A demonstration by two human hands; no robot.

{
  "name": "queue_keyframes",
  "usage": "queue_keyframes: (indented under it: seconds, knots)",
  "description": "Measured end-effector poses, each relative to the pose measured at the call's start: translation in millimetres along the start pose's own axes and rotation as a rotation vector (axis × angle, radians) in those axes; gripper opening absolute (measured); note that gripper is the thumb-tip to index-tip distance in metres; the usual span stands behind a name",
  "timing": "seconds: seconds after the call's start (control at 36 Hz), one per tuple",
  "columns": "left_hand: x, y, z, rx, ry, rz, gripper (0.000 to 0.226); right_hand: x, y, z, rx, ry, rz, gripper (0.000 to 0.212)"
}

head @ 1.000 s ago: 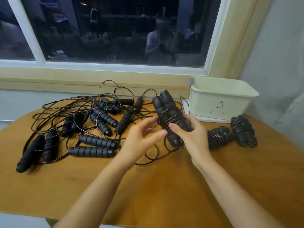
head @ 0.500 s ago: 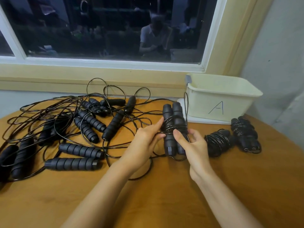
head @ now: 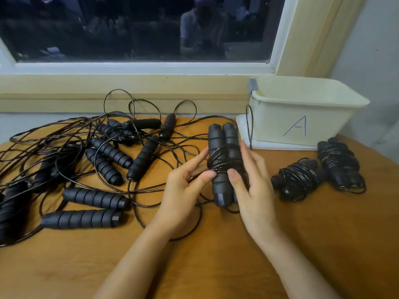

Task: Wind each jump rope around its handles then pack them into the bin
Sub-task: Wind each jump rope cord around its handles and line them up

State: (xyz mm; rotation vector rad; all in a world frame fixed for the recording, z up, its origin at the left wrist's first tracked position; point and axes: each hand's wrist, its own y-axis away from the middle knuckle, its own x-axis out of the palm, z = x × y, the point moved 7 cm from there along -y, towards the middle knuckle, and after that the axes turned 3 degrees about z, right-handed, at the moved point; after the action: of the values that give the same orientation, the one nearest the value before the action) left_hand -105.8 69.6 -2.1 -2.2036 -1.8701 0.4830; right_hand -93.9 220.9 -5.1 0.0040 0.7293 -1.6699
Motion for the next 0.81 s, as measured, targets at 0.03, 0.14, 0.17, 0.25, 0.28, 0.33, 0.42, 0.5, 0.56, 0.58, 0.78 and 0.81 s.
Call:
queue_keyframes:
  seconds: [0.03, 0.14, 0.17, 0.25, 0.28, 0.33, 0.42, 0.5, 0.56, 0.58, 0.78, 0.81]
  knots:
    - [-0.7, 0.1, -0.3, -0.002, 0.005, -0.01, 0.055, 2.0, 1.0, 2.0, -0.037, 0.04, 0.011, 0.057]
    - [-7.7, 1.8, 5.1, -0.011, -0.001, -0.061, 0.051, 7.7, 3.6, 5.6, -0.091, 0.087, 0.126, 0.056]
    - [-9.4, 2.6, 5.9, 0.001, -0.017, -0.069, 0.051, 8.5, 4.1, 5.3, -0.084, 0.067, 0.167, 0.057]
    - [-11.1, 5.3, 6.5, 0.017, -0.049, -0.089, 0.05, 11.6, 8.1, 3.0, -0.029, -0.024, 0.295, 0.063]
    - [-10.6, 5.8, 6.8, 0.02, -0.061, -0.086, 0.051, 12.4, 10.4, 1.2, -0.011, -0.023, 0.33, 0.071]
    - [-10.4, 6.6, 6.8, 0.027, -0.108, -0.092, 0.052, 12.6, 13.6, -2.3, 0.008, 0.046, 0.372, 0.087]
    - [-12.0, 6.4, 3.4, 0.082, -0.254, -0.108, 0.053, 11.7, 15.4, -3.1, -0.021, 0.142, 0.346, 0.094]
    - [-8.3, 6.2, 3.3, 0.14, -0.339, -0.081, 0.054, 11.4, 16.6, 0.9, -0.078, 0.195, 0.298, 0.089]
    - [-4.5, 6.9, 3.3, 0.167, -0.371, -0.055, 0.053, 14.1, 18.2, 2.7, -0.094, 0.232, 0.31, 0.089]
    - [-3.3, 7.1, 2.4, 0.172, -0.376, -0.051, 0.051, 15.5, 19.2, 3.2, -0.094, 0.245, 0.319, 0.091]
    - [0.5, 5.7, 5.4, 0.214, -0.398, 0.014, 0.051, 14.6, 22.1, 3.8, -0.101, 0.346, 0.247, 0.093]
    - [2.7, 6.1, 5.1, 0.242, -0.41, 0.043, 0.054, 13.4, 22.2, 3.2, -0.111, 0.337, 0.228, 0.092]
